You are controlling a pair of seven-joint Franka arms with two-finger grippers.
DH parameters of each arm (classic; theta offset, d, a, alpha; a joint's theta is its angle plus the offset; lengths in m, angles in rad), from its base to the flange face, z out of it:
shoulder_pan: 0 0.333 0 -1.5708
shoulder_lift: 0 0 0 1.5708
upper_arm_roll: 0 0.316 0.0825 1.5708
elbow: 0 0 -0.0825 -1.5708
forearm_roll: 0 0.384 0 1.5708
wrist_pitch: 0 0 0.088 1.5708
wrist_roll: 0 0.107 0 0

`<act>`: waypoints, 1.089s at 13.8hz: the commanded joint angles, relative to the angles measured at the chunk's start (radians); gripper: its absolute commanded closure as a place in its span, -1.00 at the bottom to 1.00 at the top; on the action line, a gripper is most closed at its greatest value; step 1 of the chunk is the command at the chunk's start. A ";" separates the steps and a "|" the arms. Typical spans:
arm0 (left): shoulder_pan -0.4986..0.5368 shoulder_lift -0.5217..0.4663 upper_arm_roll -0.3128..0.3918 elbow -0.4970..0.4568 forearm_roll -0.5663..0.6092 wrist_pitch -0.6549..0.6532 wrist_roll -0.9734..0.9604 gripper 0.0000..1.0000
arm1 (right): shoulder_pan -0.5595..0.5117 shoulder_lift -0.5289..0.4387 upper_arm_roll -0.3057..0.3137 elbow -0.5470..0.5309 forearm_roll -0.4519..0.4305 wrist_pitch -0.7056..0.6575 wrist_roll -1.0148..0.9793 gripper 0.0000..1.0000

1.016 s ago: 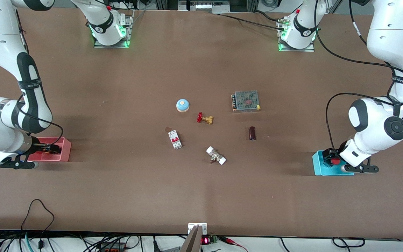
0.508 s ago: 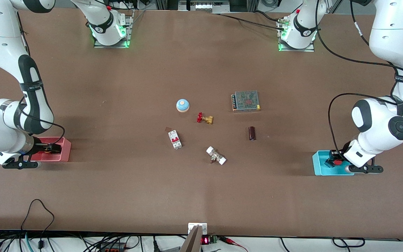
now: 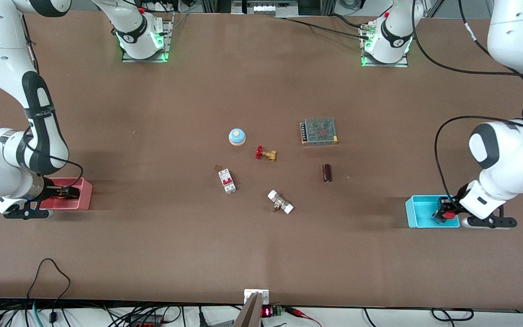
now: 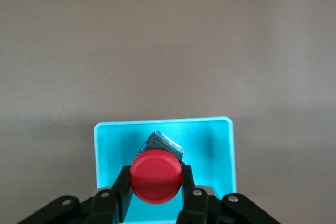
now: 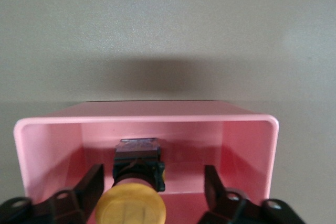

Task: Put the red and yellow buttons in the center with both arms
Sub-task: 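Grasp the red button with the left gripper while the right gripper grasps the yellow button, then lift both buttons out of the trays and carry them toward the table center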

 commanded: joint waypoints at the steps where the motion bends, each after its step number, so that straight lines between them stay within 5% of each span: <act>1: -0.013 -0.085 -0.012 -0.007 -0.005 -0.103 -0.016 0.54 | -0.016 0.008 0.014 0.012 0.018 -0.007 -0.029 -0.19; 6: -0.041 -0.118 -0.093 -0.021 -0.005 -0.177 -0.182 0.53 | -0.017 0.005 0.014 0.012 0.020 -0.007 -0.081 0.37; 9: -0.057 -0.115 -0.139 -0.057 -0.005 -0.156 -0.275 0.53 | -0.018 -0.032 0.012 0.017 0.018 -0.029 -0.101 0.41; 15: -0.215 -0.086 -0.138 -0.182 -0.003 0.028 -0.487 0.53 | 0.073 -0.230 0.035 0.101 0.024 -0.382 -0.066 0.41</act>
